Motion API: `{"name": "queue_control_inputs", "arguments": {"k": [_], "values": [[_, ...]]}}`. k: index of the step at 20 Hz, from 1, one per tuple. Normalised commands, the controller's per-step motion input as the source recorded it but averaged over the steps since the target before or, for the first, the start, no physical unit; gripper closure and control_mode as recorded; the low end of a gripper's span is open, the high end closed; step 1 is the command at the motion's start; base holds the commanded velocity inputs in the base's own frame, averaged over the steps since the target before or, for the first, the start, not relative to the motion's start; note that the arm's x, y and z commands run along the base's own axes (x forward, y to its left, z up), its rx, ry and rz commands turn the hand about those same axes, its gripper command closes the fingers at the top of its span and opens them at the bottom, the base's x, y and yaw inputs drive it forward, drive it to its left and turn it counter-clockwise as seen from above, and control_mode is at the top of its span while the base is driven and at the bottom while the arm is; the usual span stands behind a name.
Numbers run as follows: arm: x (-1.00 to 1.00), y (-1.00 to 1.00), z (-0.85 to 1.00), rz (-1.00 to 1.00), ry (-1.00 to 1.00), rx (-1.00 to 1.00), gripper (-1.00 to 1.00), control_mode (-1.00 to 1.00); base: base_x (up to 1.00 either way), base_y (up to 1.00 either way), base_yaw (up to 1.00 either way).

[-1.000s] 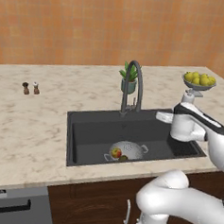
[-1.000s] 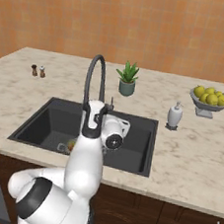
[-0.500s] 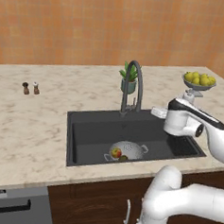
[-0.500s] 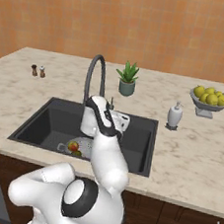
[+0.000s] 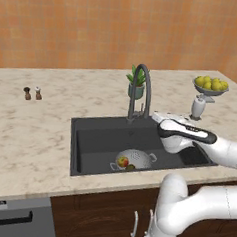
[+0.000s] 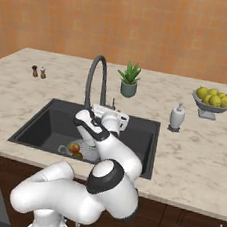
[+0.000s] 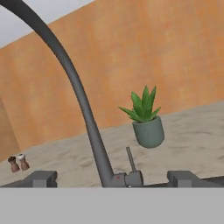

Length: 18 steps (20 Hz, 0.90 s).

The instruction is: Put the colander in the sink, put the mango, apple in the colander, and turn on the sink faucet and pour water over the colander.

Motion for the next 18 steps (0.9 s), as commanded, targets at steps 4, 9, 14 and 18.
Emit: {"name": "queue_control_inputs", "arguments": {"k": [4,9,14,18], "values": [[0.01,-0.23,-0.04,0.00,0.00,0.00,-1.00,-1.00,0.00,0.00,0.00],[0.06,-0.25,-0.03,0.00,0.00,0.00,-1.00,-1.00,0.00,0.00,0.00],[0.24,-0.08,0.00,0.00,0.00,0.00,-1.00,-1.00,0.00,0.00,0.00],[0.34,0.00,-0.02,0.00,0.00,0.00,-1.00,-1.00,0.00,0.00,0.00]]}}
